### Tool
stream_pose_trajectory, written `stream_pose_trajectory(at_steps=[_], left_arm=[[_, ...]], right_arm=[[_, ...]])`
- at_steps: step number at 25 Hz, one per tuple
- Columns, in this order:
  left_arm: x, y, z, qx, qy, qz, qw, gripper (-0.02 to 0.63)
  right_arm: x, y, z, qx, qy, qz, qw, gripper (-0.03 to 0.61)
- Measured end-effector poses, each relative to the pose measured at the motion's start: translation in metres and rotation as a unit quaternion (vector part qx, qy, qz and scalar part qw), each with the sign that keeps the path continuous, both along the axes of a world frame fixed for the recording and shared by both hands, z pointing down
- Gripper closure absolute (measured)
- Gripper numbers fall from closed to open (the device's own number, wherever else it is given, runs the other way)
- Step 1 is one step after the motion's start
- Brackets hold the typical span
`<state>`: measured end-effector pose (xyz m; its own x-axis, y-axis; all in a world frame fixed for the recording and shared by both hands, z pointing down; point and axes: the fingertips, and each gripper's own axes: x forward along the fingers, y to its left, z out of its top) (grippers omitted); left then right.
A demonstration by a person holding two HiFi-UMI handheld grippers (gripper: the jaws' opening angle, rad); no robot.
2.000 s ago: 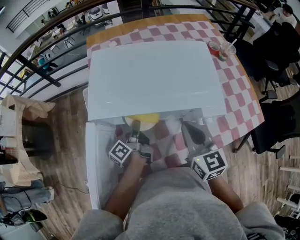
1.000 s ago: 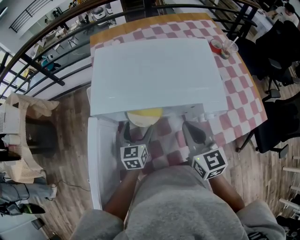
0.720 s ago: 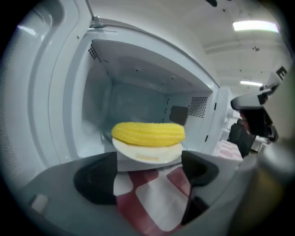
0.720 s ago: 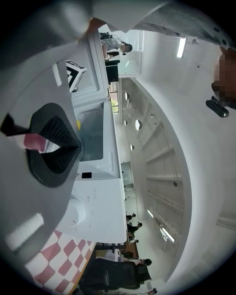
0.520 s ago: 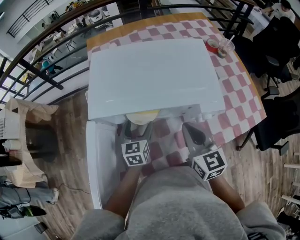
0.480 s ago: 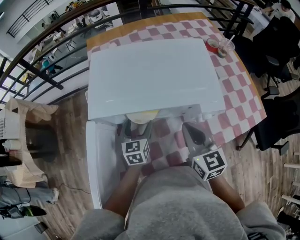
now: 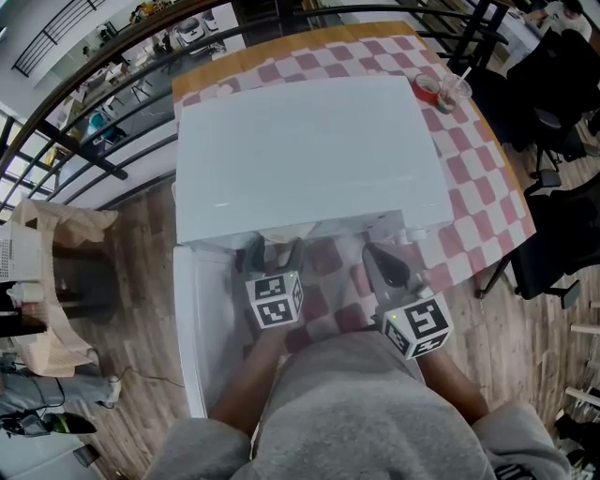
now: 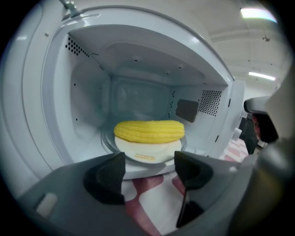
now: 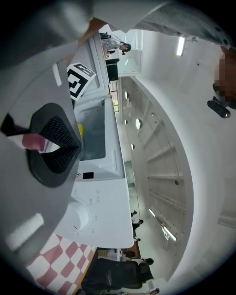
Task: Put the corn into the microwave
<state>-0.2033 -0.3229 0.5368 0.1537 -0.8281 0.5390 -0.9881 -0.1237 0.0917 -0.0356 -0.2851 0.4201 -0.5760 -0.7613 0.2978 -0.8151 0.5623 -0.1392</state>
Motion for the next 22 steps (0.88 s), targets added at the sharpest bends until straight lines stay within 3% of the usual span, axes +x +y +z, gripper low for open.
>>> stream_pose_trajectory(at_steps=[6,14,16,17,18,22], left_arm=[[0.001,-0.012,-0.006,-0.002,-0.031,0.005,0.9995,0.393],[0.004,-0.032,-0.006,-0.023,-0.029,0.009,0.9993,0.425],[0.0,-0.034,-0.008,-0.017,-0.038,0.0,0.9991,0.467],[-0.003,-0.033,-0.011,-0.011,-0.048,-0.008,0.9987,0.569],[-0.005,-0.03,-0.013,-0.006,-0.057,-0.013,0.9983,0.601],[-0.009,-0.012,-0.033,0.033,-0.067,-0.017,0.997,0.601]], right_arm=[[0.002,0.0,0.004,-0.003,0.003,0.002,1.0,0.578],[0.006,0.001,0.004,-0.003,0.003,0.006,1.0,0.578],[0.009,0.002,0.003,-0.001,0.003,0.009,1.0,0.578],[0.01,0.002,0.001,0.001,0.004,0.01,1.0,0.578],[0.012,0.003,0.0,0.004,0.005,0.012,1.0,0.578],[0.016,0.004,-0.008,0.017,0.008,0.015,1.0,0.578]])
